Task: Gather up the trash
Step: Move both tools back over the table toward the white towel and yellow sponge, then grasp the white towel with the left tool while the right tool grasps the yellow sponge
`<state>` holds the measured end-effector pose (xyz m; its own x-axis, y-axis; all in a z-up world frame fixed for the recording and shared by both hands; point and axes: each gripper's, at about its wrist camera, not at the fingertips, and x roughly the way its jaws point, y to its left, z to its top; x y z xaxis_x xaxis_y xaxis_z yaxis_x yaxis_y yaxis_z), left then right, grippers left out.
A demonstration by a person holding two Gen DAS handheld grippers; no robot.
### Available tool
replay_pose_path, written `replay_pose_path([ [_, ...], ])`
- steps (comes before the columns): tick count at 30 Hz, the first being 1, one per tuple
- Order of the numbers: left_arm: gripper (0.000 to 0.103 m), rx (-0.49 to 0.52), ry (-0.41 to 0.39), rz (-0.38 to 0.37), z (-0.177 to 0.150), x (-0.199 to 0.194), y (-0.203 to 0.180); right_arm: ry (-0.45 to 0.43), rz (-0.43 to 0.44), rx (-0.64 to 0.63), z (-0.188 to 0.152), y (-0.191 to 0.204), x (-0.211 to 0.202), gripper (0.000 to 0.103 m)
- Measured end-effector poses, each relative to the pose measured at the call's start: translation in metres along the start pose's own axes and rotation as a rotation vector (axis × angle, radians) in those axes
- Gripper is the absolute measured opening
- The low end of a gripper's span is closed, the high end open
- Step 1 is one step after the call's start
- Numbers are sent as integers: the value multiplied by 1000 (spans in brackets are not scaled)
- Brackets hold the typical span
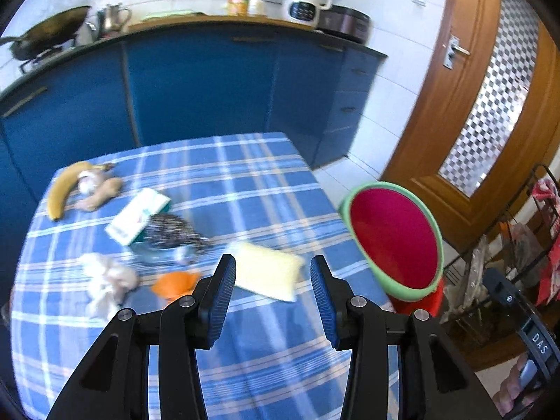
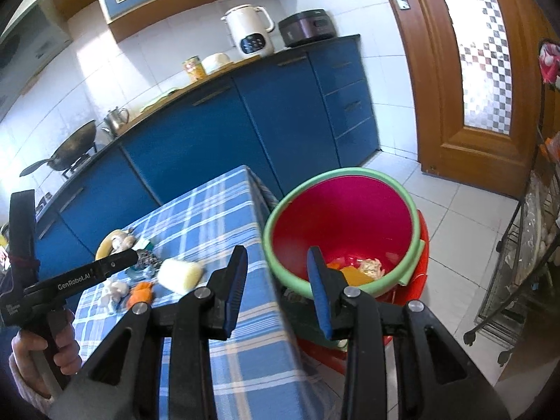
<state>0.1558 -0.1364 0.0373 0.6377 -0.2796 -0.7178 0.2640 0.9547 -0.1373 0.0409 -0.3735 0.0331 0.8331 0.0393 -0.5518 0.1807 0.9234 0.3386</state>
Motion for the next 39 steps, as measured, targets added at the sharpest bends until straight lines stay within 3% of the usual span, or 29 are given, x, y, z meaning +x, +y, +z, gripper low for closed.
replay_pose_path([
  [9,46,-27,-57,104,-2,-35,44,25,82,-46,-7,40,4,39],
  [19,46,-76,-21,194,-5,-26,104,81,125,-97,-17,75,26,40],
  [27,47,-152,52,186,-17,8,137,133,122,-111,-24,93,52,46],
  [35,48,-162,116,171,-27,44,149,183,109,-105,-31,106,81,56],
  [39,48,-173,133,174,-28,57,155,219,103,-105,-34,111,100,56],
])
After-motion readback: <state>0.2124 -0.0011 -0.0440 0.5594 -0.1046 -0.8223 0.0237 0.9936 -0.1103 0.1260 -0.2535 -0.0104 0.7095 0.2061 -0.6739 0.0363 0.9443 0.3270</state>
